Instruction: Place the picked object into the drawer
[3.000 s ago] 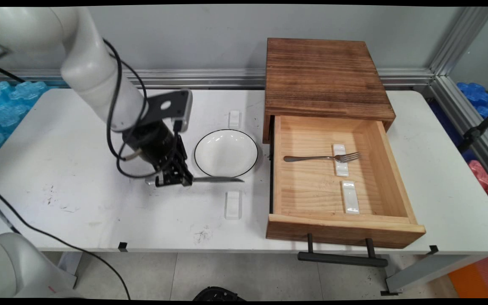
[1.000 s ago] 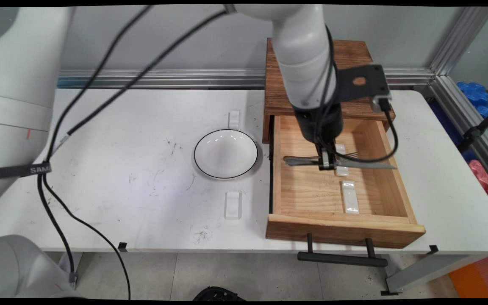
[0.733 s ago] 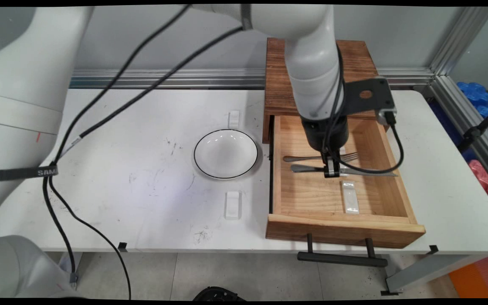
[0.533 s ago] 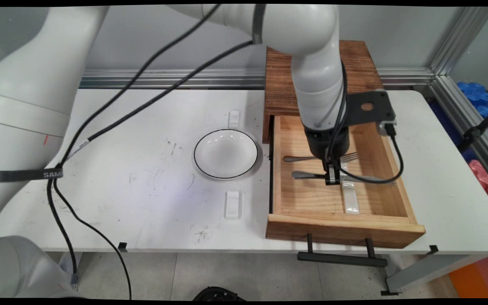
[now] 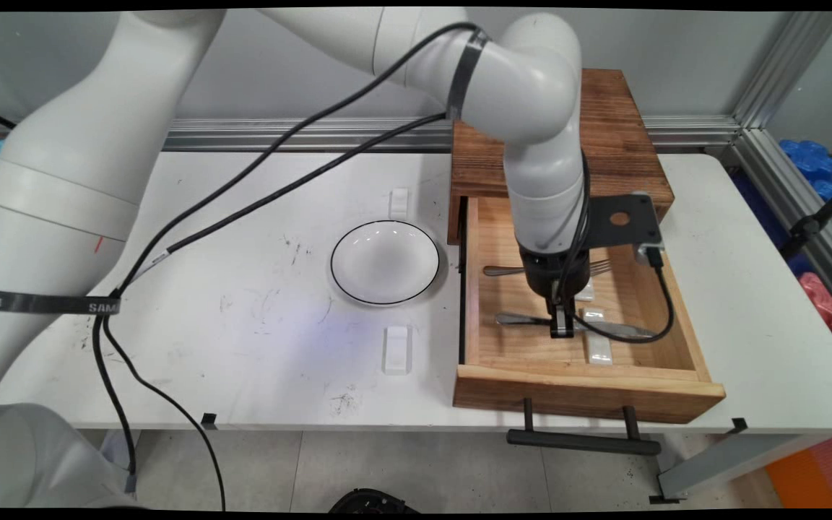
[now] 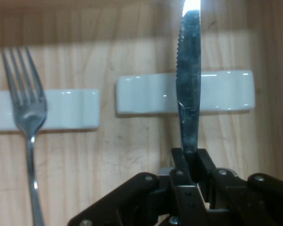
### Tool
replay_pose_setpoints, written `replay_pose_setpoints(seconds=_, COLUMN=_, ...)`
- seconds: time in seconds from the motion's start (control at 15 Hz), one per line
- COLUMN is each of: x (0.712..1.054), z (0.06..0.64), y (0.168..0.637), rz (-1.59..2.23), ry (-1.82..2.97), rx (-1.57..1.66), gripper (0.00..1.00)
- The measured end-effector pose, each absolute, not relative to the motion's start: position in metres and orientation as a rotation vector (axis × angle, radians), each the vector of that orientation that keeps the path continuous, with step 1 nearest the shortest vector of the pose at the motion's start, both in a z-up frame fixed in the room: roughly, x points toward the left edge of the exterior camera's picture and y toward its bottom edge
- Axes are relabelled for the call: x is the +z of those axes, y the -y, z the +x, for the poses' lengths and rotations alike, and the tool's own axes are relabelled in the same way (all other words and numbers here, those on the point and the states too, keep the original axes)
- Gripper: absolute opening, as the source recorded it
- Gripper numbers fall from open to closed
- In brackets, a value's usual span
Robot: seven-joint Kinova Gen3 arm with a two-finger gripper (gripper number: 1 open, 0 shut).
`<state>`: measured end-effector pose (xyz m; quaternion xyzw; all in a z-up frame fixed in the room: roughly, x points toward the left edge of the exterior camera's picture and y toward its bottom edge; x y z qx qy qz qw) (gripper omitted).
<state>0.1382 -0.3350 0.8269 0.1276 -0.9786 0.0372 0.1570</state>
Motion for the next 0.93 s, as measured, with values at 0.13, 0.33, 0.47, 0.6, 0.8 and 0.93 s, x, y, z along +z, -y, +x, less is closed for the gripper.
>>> replay_pose_setpoints(seconds=0.13, x=0.819, z=0.137, y=0.335, rz=0.362, ry=2.804, rx=0.101, gripper=0.00)
replay_pose_setpoints(seconds=0.33, x=0.808, z=0.135, y=0.337, rz=0.361, ry=2.807, rx=0.097, gripper=0.00)
replay_pose_setpoints(seconds=0.47, x=0.803, z=0.134, y=0.338, rz=0.360, ry=2.805, rx=0.098, gripper=0.00)
replay_pose_setpoints(seconds=0.6, x=0.800, z=0.134, y=0.340, rz=0.360, ry=2.802, rx=0.102, gripper=1.00)
replay_pose_setpoints(seconds=0.8, x=0.799, z=0.132, y=0.343, rz=0.361, ry=2.787, rx=0.109, gripper=1.00)
replay_pose_setpoints(seconds=0.93, x=0.802, z=0.131, y=0.345, rz=0.361, ry=2.770, rx=0.117, gripper=1.00)
